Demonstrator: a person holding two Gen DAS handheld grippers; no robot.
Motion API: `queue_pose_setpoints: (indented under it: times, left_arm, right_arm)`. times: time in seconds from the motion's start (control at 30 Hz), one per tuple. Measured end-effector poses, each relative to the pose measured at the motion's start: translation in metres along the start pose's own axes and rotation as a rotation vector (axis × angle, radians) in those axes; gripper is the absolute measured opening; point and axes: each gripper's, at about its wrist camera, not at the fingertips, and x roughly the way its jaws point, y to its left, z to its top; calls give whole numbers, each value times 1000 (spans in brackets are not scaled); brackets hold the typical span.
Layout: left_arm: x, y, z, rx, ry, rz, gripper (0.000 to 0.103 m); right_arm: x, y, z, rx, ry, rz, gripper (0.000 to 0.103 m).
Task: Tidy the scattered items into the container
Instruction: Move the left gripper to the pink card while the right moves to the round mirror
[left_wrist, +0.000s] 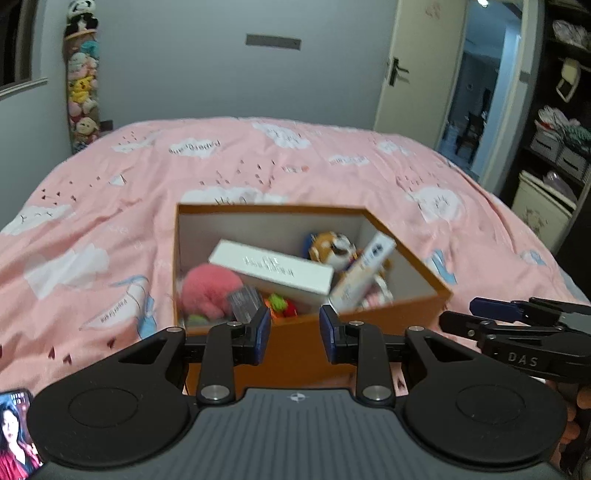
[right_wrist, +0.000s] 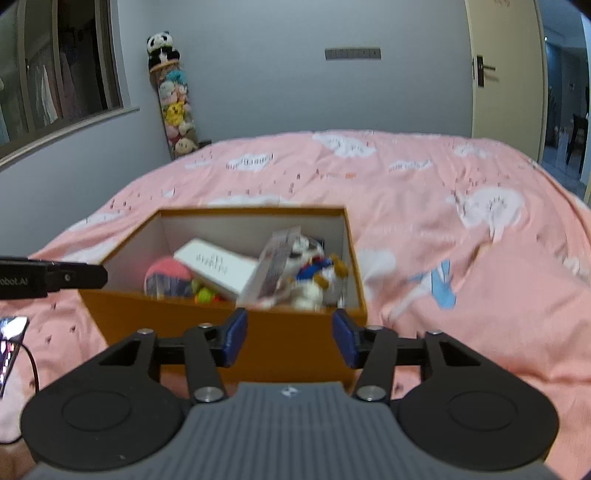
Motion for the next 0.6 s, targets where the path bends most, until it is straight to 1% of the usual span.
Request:
queue_pose_setpoints:
  times: [0.07, 0.1, 0.27, 0.37, 0.47, 0.53, 0.6]
  left_arm:
    - [4, -1, -8, 0, 47, -9, 34]
    - [7, -1, -12, -5, 75, -9, 34]
    - [32, 9, -33, -59, 223, 19, 34]
    - [43, 19, -44, -115, 301, 16, 34]
    - [50, 24, -52, -149, 356, 14, 34]
    - [53, 25, -56, -154, 377, 12, 34]
    - [55, 24, -58, -155, 392, 8, 34]
  right_arm:
    - [-1, 0, -9, -4, 33, 2, 62]
    - [-1, 0, -14, -6, 50, -1, 65]
    - [3, -3, -36, 19, 153, -42, 65]
    - [6, -8, -46, 35, 218, -80, 64]
    - [10, -14, -58, 80, 282, -95, 64]
    - [12, -18, -65, 110, 321, -103, 64]
    - [14, -21, -68, 126, 341, -115, 64]
